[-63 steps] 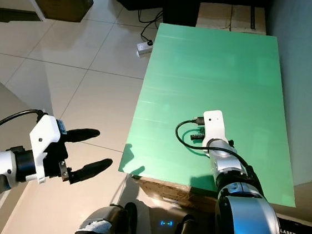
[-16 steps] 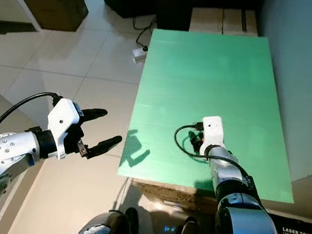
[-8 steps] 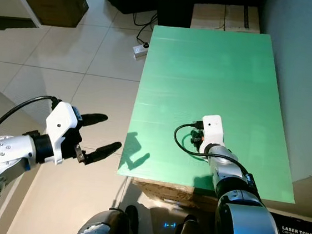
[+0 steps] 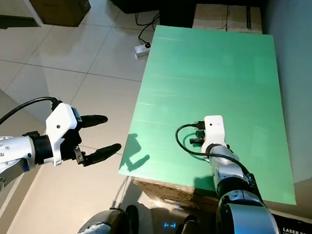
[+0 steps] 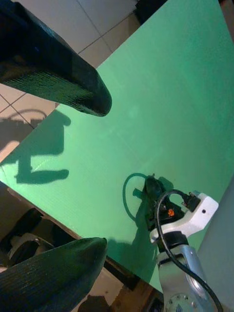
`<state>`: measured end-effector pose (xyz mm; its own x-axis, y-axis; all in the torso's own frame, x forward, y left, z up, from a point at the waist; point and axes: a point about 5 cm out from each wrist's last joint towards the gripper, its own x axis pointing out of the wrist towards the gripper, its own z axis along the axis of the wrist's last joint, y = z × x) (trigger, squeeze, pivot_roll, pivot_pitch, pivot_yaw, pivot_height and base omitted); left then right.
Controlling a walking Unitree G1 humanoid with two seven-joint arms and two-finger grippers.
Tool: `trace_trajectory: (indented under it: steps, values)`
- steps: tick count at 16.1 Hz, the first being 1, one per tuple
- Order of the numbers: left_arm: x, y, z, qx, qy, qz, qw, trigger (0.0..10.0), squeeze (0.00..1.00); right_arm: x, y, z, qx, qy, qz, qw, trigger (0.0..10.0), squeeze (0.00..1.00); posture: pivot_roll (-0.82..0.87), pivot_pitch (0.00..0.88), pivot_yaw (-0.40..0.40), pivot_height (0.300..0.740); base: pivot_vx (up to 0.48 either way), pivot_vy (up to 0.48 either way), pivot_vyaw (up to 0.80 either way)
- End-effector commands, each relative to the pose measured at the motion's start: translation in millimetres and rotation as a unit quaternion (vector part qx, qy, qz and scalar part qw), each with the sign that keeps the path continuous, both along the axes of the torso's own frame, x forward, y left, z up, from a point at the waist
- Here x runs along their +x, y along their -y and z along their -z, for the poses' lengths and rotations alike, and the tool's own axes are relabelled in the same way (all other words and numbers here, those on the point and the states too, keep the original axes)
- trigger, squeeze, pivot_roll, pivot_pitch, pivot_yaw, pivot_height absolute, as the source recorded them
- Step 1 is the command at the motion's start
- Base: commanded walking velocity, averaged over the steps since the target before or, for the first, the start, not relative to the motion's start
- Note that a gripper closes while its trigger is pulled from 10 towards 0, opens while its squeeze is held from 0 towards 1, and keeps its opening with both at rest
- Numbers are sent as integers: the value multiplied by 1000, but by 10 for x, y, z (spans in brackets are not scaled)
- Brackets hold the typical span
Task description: Hang keys on a hook
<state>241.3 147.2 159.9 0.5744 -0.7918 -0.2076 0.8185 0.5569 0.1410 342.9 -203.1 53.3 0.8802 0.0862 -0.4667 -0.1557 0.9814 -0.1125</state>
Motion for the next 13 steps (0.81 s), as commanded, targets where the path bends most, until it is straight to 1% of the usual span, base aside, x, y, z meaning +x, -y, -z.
trace_trajectory:
  steps: [1, 4, 7, 8, 9, 10, 11, 12, 13]
  values:
    - [-33, -30, 3, 7, -5, 3, 1000, 10000, 0, -90, -8, 135, 2, -37, 1, 999, 0, 0, 128, 241, 185, 740, 0, 0, 0]
    - [-71, 8, 17, 6, -7, 17, 1000, 10000, 0, -86, -4, 132, 5, -44, 0, 999, 0, 0, 120, 235, 174, 740, 0, 0, 0]
    - [-76, 17, 37, 5, -7, 13, 1000, 10000, 0, -96, 5, 144, -1, -49, 0, 999, 0, 0, 106, 208, 168, 740, 0, 0, 0]
    - [-65, 23, 39, 3, -5, 11, 1000, 10000, 0, -87, 24, 127, -2, -40, 8, 999, 0, 0, 101, 201, 167, 740, 0, 0, 0]
    - [-59, 27, 44, 3, -3, 11, 1000, 10000, 0, -57, 46, 80, 0, -19, 26, 999, 0, 0, 97, 194, 166, 740, 0, 0, 0]
    - [-45, 16, 49, -1, 0, 0, 1000, 10000, 0, 11, 49, -27, 20, 24, 59, 998, 0, 0, 75, 171, 172, 740, 0, 0, 0]
    - [-31, -11, 58, -3, 3, -12, 1000, 10000, 0, 70, 17, -136, 25, 71, 76, 994, 0, 0, 62, 163, 173, 740, 0, 0, 0]
    - [27, -74, 87, 4, 12, -41, 999, 10000, 0, 113, -99, -261, 15, 130, 64, 989, 0, 0, 40, 145, 174, 740, 0, 0, 0]
    - [63, -96, 100, 6, 15, -49, 999, 10000, 0, 107, -174, -299, 8, 154, 48, 987, 0, 0, 26, 131, 175, 740, 0, 0, 0]
